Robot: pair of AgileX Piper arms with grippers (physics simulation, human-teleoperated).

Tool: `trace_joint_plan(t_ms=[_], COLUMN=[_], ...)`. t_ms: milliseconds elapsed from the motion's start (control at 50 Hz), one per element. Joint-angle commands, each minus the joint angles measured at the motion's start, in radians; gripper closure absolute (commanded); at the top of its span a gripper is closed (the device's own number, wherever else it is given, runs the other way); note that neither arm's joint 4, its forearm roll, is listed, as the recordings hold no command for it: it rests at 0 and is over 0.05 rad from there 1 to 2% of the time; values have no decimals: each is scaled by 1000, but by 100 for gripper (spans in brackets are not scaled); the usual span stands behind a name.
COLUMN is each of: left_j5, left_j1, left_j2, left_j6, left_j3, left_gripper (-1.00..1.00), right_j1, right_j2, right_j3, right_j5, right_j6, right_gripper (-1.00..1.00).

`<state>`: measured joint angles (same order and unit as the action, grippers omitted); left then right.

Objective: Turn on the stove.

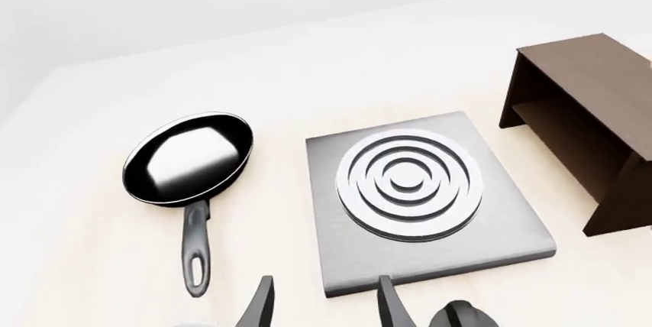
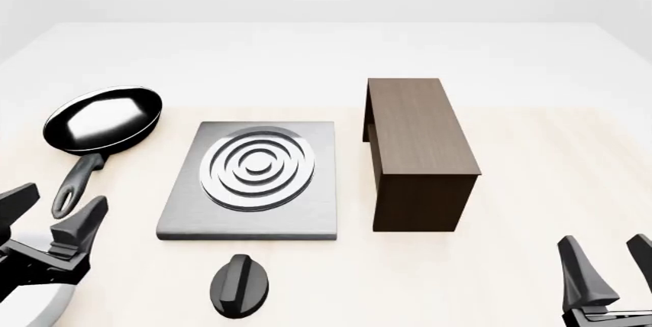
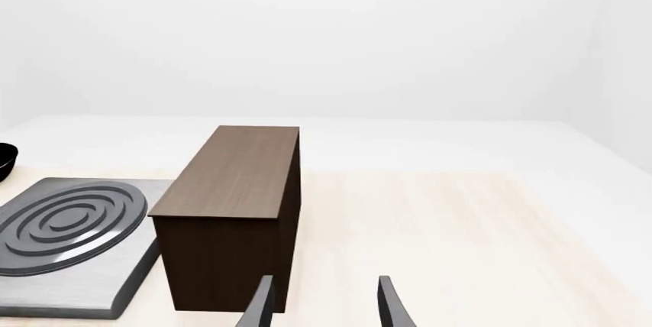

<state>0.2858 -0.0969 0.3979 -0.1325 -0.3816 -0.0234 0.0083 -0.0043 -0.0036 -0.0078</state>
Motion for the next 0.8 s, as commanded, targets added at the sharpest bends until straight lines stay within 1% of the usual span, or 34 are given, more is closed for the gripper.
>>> trace_joint_plan(t_ms=[20,80,120,160,280,380,560,700,800], left_j5=[21,47,50,43,36,2,-44,-87,-121], left_j1=[-27,-35,-31,-39,-50,-71,-101,-111,-140], left_j2=[70,40,19,37,40,97,174,222,269], left_j6=[-64,-71,-96,-94,-98,-81,-57,-62,-60], left_j3=[35,42,54,73,93,113,115,130,143], left_gripper=[-100,-100,-100,-100,-100,-100,-100,-100,-100], right_j1=[0,0,0,0,0,-1,0,0,0], right_j2=[0,0,0,0,0,0,0,0,0], right_j3=[0,0,0,0,0,0,0,0,0], right_j5=[0,0,0,0,0,0,0,0,0], right_j6=[0,0,0,0,0,0,0,0,0], right_gripper=[-100,-100,-100,-100,-100,-100,-100,-100,-100])
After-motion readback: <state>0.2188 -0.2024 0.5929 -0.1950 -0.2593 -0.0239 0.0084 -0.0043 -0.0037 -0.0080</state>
